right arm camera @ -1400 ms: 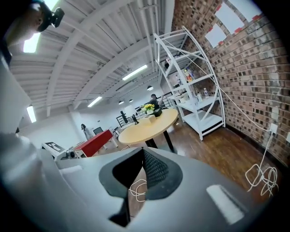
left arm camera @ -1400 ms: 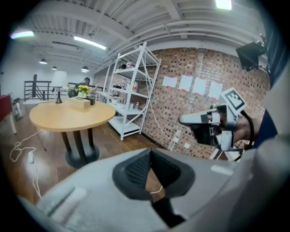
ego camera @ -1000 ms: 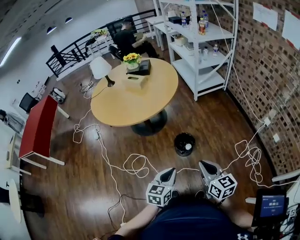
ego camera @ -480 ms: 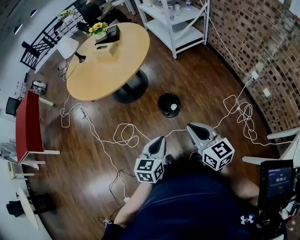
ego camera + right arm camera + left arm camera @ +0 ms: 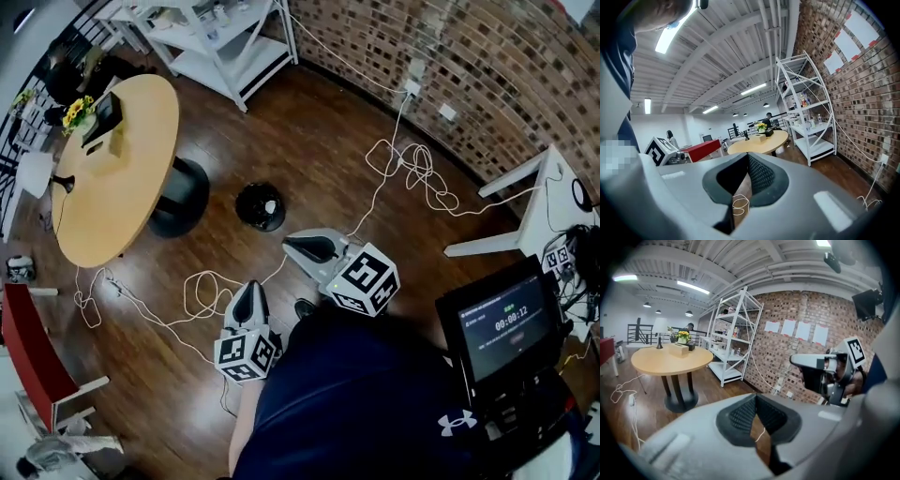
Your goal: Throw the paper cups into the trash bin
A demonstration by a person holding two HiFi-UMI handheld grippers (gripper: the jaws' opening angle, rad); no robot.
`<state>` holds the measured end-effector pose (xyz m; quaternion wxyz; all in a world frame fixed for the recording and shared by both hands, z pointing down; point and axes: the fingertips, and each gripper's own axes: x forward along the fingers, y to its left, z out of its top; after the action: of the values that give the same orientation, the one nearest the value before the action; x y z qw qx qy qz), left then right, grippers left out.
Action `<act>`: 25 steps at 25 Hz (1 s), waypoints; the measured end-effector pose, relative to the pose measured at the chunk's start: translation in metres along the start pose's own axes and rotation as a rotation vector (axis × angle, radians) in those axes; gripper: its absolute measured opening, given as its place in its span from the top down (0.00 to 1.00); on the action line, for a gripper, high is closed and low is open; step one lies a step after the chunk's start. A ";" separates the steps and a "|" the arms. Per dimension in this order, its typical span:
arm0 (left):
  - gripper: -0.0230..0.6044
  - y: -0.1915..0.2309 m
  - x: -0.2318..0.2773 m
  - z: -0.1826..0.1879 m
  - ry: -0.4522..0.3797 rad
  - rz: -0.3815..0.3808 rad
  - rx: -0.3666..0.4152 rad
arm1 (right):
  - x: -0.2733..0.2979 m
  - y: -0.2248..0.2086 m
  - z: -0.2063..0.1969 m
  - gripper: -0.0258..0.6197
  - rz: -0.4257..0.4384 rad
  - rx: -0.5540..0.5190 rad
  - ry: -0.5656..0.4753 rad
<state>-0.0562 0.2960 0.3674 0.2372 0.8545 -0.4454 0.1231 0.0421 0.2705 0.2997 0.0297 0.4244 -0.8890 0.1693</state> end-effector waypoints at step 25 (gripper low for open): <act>0.96 -0.005 0.018 0.004 0.028 -0.024 -0.005 | 0.004 -0.015 -0.012 0.95 -0.025 0.021 0.061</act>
<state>-0.0418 0.2841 0.3701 0.2469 0.8573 -0.4322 0.1313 0.0495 0.2628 0.3157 0.0545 0.4304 -0.8805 0.1909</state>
